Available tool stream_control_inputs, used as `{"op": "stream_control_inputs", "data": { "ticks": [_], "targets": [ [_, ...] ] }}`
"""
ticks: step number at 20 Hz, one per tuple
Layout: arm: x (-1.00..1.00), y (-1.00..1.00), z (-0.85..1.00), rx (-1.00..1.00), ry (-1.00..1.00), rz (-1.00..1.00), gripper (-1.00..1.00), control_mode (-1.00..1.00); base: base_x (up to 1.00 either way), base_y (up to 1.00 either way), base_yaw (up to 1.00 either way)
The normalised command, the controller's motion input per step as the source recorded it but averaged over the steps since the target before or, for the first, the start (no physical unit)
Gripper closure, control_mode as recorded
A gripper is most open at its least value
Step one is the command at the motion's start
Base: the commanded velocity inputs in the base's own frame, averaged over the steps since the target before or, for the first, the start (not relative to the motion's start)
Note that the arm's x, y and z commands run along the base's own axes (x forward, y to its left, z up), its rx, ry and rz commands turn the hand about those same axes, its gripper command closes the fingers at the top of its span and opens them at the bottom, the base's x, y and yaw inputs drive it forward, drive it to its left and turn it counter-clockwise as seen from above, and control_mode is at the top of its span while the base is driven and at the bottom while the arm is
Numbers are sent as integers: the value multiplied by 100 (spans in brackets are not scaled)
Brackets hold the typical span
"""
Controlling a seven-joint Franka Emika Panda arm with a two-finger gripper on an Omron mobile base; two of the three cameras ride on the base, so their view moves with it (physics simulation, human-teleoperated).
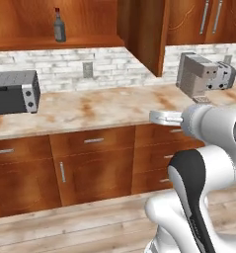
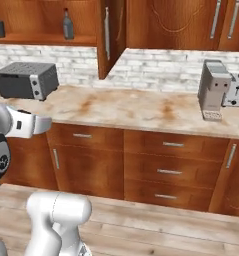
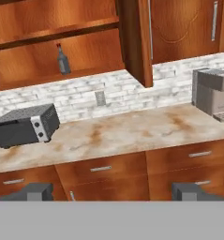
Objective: There is a bowl on the dining counter. Grab a lemon wedge from the fridge and place it in the bowl. Then get the liquor bottle and glass cup from the cabinet and place them next to the bowl.
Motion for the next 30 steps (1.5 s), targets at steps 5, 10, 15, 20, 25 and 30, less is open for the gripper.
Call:
{"op": "stream_control_inputs", "data": {
  "ticks": [5, 10, 15, 20, 25, 30],
  "targets": [
    [0, 0, 0, 0, 0, 0, -100, 100, 100, 81, -10],
    [0, 0, 0, 0, 0, 0, -100, 100, 81, 74, -12],
    [0, 0, 0, 0, 0, 0, -100, 100, 63, 60, -10],
    [0, 0, 0, 0, 0, 0, -100, 100, 77, 54, -9],
    [0, 0, 0, 0, 0, 0, -100, 100, 81, 26, -1],
    [55, 1, 0, 5, 1, 3, -100, -100, 34, 5, 0]
  ]
}}
